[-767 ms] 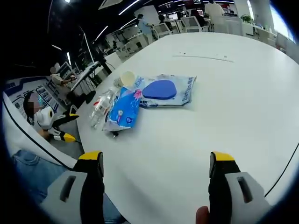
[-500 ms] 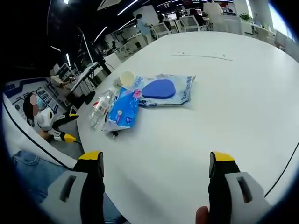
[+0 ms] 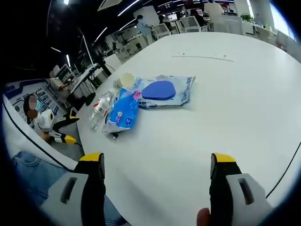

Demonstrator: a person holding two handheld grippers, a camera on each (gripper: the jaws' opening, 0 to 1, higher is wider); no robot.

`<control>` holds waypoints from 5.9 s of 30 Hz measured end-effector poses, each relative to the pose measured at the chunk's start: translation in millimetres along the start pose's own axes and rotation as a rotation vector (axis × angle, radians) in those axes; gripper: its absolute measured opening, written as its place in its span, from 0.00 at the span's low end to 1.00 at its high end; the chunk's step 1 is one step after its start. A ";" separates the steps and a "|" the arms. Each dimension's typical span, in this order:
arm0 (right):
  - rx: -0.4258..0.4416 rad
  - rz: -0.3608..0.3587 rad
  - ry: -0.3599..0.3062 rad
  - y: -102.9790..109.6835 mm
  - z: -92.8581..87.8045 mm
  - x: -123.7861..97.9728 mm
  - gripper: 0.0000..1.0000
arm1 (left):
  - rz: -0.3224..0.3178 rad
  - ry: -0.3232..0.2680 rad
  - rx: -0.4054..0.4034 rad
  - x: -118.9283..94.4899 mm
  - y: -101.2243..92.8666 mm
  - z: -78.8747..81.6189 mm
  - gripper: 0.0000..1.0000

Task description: Arrange the tabletop items into an orderly group along one side of the table until the central work area is clear of visible clutter.

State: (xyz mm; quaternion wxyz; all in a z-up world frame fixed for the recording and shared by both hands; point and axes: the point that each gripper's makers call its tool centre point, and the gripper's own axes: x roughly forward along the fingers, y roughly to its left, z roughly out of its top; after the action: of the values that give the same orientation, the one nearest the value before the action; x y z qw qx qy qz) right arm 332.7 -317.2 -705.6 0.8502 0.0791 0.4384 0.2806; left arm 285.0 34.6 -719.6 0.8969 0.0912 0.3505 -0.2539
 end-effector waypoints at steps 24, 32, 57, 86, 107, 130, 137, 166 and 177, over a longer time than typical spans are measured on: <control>0.002 0.007 0.003 0.8 -2.7 -0.1 0.92 | 0.013 0.011 0.004 -0.8 2.3 -1.3 0.83; -0.011 0.024 0.023 8.2 -6.8 5.0 0.91 | 0.015 0.019 0.005 -0.9 2.5 -2.2 0.83; -0.016 0.030 0.037 6.8 -8.7 5.7 0.90 | 0.021 0.024 0.000 -0.7 2.3 -0.3 0.81; -0.128 0.146 0.065 51.3 6.8 24.4 0.81 | 0.027 0.041 0.019 -1.0 4.9 -5.1 0.79; -0.349 0.233 0.030 91.4 46.7 42.3 0.72 | 0.031 0.047 0.032 -0.8 3.9 -5.2 0.77; -0.411 0.222 0.043 136.6 63.7 74.9 0.66 | 0.046 0.044 0.023 -2.7 8.4 -4.5 0.76; -0.373 0.226 0.055 137.5 56.1 76.7 0.66 | 0.021 0.044 0.020 -2.9 4.3 -0.2 0.72; -0.340 0.222 0.054 137.0 63.0 71.5 0.65 | -0.333 0.045 0.596 111.1 -35.0 184.0 0.51; -0.343 0.208 0.099 141.5 62.9 83.6 0.62 | -0.458 0.094 0.910 134.8 -53.8 184.8 0.41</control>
State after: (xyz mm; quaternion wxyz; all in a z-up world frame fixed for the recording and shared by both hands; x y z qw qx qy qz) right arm 363.0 -147.1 -672.3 0.7950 -0.0356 0.4149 0.4410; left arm 449.0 -127.3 -673.5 0.6708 0.4047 0.2553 -0.5666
